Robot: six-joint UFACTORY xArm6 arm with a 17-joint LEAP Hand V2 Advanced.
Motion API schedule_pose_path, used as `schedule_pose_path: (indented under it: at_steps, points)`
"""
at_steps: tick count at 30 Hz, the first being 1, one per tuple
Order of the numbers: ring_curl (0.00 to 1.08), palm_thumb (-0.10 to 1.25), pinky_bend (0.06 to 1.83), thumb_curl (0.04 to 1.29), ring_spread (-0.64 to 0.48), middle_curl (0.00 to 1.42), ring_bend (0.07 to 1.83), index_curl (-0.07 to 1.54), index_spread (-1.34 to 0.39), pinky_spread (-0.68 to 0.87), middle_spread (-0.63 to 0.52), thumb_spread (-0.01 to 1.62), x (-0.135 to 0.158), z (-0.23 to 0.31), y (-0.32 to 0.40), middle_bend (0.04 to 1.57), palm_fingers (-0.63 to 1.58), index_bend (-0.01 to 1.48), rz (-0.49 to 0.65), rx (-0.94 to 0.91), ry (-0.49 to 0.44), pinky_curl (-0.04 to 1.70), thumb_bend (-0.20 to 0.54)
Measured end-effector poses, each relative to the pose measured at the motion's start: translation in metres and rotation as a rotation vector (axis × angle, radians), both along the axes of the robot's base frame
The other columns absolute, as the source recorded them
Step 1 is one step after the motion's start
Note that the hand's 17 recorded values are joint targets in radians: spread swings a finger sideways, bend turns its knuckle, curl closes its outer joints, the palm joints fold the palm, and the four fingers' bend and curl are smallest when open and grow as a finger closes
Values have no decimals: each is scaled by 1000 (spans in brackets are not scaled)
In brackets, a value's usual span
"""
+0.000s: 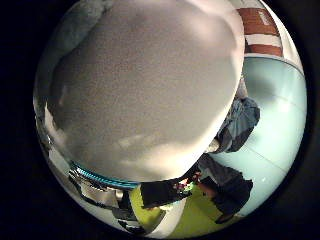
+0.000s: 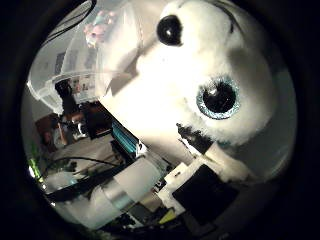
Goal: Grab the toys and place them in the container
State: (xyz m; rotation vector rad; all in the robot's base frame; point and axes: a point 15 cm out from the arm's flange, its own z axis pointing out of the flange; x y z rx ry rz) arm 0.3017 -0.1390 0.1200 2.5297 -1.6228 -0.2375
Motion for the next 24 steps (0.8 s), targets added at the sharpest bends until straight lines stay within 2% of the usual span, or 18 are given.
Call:
schedule_pose_path:
  at_steps: [3,5,8,10,11,12,16,20,24]
  points:
    - [264,712,303,354,-60,332,467,311,-497,356,-171,1024,0,1,-2,270,576,183,10,-10,2,236,-22]
    - [281,721,274,359,-198,372,572,331,-513,185,-248,1018,0,2,-5,389,843,207,19,-22,3,202,-22]
    - [333,734,436,366,-310,412,703,357,-509,-134,-290,1010,-3,5,-10,462,1131,190,36,-42,14,223,-22]
    - [375,748,621,371,-333,463,787,402,-500,-380,-285,1005,-3,5,-11,576,1308,243,42,-48,17,269,-21]
    - [395,756,683,376,-327,495,829,441,-488,-459,-275,1001,-3,6,-12,660,1373,324,43,-50,16,291,-20]
    - [417,762,722,382,-312,522,881,480,-468,-488,-255,999,-3,6,-13,733,1456,407,43,-50,16,310,-19]
    - [518,827,988,422,-251,629,1125,648,-354,-450,-177,982,-1,17,-25,1039,1378,725,44,-78,-3,447,-13]
    - [589,1007,1185,531,-225,694,1274,741,-300,-348,-147,874,-7,37,-42,1227,1241,893,5,-103,-35,563,5]
    - [632,1072,1227,634,-221,727,1341,791,-270,-303,-141,687,-16,56,-50,1311,1145,979,-28,-110,-34,625,-16]
